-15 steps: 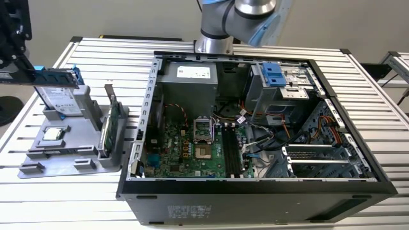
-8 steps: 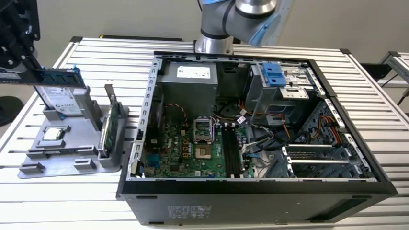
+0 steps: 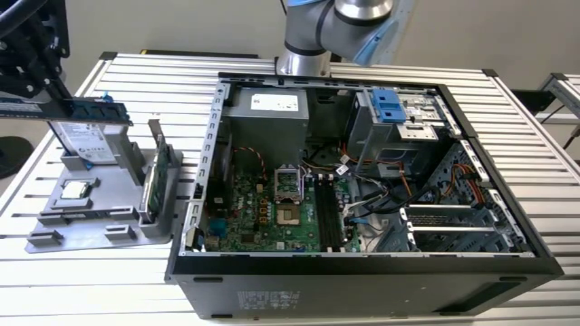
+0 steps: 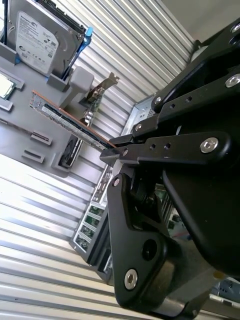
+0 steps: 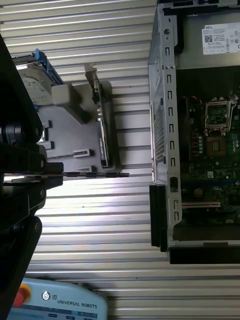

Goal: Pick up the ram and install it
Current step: 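Pick up the ram and move it above insertion slot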

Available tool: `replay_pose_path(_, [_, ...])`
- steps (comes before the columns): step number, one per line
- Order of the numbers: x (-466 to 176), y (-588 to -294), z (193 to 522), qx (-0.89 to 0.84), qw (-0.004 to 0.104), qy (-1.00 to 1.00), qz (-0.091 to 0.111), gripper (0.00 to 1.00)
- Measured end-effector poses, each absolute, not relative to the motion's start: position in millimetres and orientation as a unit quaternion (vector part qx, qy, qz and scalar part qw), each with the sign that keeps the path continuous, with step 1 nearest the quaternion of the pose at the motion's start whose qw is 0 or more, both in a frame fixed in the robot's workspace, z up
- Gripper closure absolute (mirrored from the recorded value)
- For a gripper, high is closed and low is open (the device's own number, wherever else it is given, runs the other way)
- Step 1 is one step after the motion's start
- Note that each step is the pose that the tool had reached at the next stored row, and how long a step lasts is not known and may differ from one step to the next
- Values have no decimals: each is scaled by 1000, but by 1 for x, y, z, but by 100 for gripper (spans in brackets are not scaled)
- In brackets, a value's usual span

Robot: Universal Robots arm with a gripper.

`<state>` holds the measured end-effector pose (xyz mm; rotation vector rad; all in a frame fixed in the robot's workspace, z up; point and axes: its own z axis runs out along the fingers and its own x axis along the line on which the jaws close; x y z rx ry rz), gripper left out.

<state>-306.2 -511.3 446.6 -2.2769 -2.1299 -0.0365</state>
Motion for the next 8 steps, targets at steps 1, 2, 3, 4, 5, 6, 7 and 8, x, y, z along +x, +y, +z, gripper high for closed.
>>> replay_pose_path(1, [-305,-511,447,-730,12,-683,-12,100])
replay_pose_path(2, [-303,-511,447,-730,12,-683,-12,100])
replay_pose_path(3, [-302,-511,447,-730,12,-683,-12,100])
replay_pose_path(4, [-301,-511,447,-730,12,-683,-12,100])
replay_pose_path(5, [-299,-511,447,-730,12,-683,-12,100])
replay_pose_path(6, [-298,-511,447,-730,12,-683,-12,100])
replay_pose_path(7, [-297,-511,447,-730,12,-683,-12,100])
replay_pose_path(8, [-295,-511,447,-730,12,-683,-12,100])
